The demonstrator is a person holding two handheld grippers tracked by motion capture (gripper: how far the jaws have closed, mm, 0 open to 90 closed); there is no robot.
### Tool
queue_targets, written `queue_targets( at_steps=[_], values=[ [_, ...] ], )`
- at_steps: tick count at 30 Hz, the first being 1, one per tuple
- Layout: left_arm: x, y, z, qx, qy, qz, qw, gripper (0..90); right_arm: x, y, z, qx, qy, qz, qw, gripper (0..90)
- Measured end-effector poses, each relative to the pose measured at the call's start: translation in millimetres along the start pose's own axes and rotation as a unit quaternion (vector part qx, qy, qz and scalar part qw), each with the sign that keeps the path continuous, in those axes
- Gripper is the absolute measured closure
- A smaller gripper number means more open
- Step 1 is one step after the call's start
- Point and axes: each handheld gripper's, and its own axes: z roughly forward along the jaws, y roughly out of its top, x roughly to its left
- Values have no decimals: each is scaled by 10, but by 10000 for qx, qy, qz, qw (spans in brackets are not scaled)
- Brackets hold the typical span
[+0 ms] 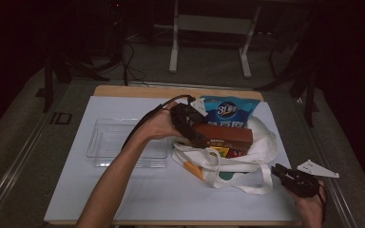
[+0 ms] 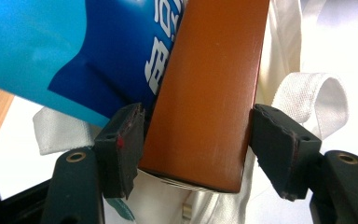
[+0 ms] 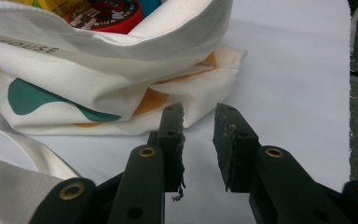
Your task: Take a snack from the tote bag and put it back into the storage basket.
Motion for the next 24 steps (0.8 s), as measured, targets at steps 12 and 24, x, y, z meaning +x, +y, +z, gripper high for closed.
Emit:
queue_targets(
  at_steps=[12, 24],
  values=[
    [-23, 100, 57, 611, 33, 268, 9978, 375, 0, -13, 26, 30, 2, 4, 10000, 725],
    [1, 257, 154, 1345, -90, 528, 9895, 370, -4, -24, 40, 73, 19, 33, 10000, 723]
  ],
)
